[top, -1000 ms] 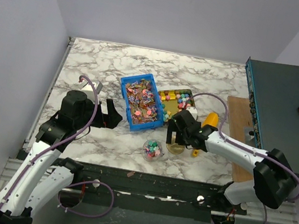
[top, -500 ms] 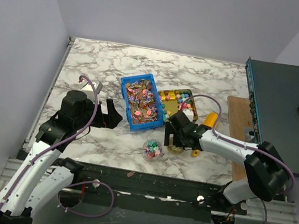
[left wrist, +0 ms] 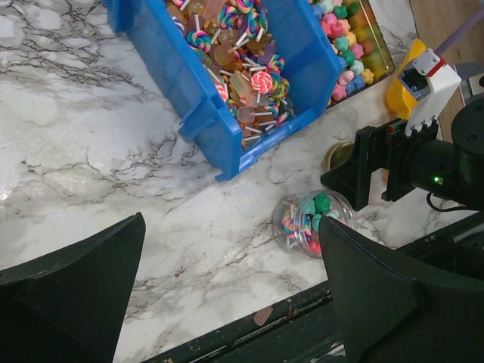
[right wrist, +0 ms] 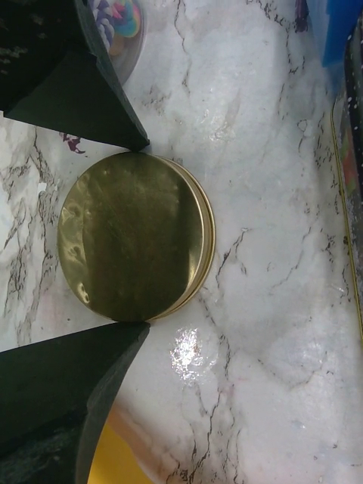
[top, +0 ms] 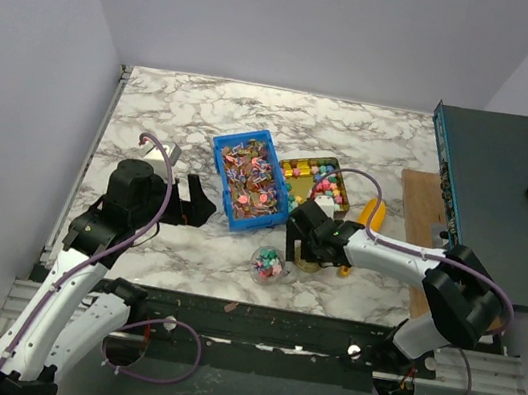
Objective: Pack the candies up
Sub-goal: Pick up the bottle lid at the center of the board.
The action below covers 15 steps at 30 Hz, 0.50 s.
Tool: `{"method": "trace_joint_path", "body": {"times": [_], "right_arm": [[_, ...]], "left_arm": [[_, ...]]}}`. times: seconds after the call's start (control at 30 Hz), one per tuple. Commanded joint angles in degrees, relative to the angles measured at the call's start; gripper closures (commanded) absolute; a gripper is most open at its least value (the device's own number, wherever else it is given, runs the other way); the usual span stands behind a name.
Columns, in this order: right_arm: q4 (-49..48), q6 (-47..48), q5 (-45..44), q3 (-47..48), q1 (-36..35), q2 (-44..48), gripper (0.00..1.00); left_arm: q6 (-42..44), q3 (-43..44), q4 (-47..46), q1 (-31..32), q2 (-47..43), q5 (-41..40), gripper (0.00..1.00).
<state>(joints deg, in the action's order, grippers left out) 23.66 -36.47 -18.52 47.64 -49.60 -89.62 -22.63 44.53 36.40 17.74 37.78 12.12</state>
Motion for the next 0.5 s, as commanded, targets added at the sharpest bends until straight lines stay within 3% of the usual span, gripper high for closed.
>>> {"method": "trace_joint_path", "body": {"times": [0.0, 0.13, 0.3, 0.47], "right_arm": [[1.6, -0.3, -1.5, 1.4, -1.1, -2.1, 0.01], [1.5, -0.4, -1.7, 1.4, -1.5, -2.3, 0.1], [2.2, -0.6, -2.6, 1.2, -1.6, -1.5, 0.29], [4.4, -0.7, -3.6, 1.9, -1.8, 0.7, 0.38]], "left_arm": [[0.7, -0.1, 0.5, -0.3, -0.7, -0.3, 0.01], [0.8, -0.2, 0.5, -0.3, -0.7, -0.3, 0.01], [0.8, -0.2, 0.5, -0.3, -0.9, -0.3, 0.01], [0.8, -0.2, 0.5, -0.3, -1.1, -0.3, 0.01]]}}
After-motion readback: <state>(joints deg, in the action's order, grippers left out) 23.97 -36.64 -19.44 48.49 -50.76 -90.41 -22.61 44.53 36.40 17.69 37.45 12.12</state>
